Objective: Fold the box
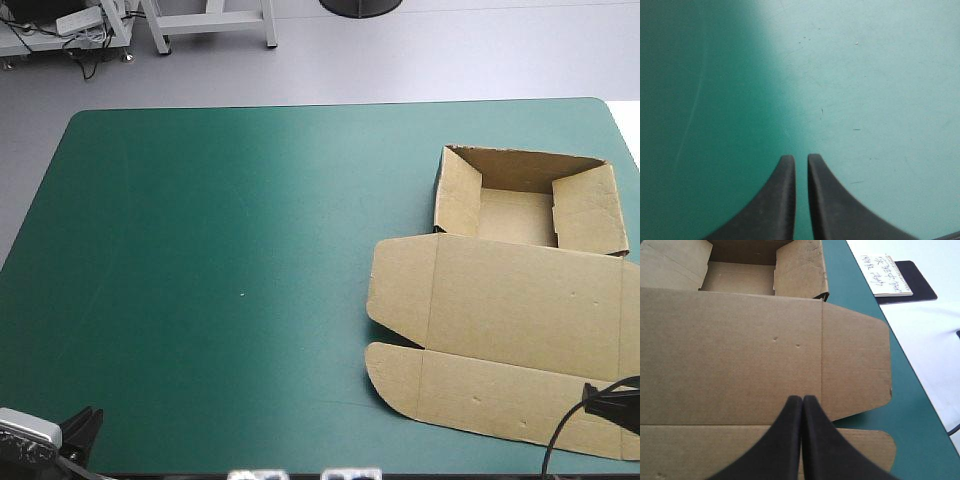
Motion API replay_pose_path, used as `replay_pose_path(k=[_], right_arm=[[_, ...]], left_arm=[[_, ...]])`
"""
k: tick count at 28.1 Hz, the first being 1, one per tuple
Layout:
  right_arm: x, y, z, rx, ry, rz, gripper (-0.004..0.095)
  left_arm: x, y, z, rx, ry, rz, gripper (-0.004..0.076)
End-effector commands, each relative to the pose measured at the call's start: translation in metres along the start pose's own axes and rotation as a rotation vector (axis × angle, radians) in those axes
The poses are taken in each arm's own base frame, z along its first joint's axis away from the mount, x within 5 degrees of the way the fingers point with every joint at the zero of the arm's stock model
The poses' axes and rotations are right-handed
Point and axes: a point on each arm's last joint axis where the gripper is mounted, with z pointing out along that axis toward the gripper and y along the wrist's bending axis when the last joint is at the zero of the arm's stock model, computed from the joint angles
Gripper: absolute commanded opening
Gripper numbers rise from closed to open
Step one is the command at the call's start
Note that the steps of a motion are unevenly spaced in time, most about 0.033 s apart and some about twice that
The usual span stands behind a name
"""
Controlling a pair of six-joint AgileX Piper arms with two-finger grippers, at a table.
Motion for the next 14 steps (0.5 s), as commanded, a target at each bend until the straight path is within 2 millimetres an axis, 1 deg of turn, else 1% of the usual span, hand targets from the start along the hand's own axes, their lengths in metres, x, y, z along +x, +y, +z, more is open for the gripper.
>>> replay_pose_path(k=[1,4,8,14], right_arm=[[0.006,0.002,0.004,-0.015,-0.114,0.026,-0.0013],[0.026,0.008,0.014,-0.061,-0.108,0.045,-0.0013],[0.039,0.011,0.023,-0.079,-0.123,0.054,-0.0013],[0.052,0.016,0.031,-0.113,-0.117,0.072,-0.0013]], left_arm=[[-0.012,0.000,-0.004,0.012,-0.116,0.008,0.0060],[-0.010,-0.001,-0.001,0.009,-0.122,0.013,0.0060],[-0.008,-0.001,0.004,0.018,-0.114,0.007,0.0060],[-0.007,-0.003,0.005,0.033,-0.119,0.001,0.0060]])
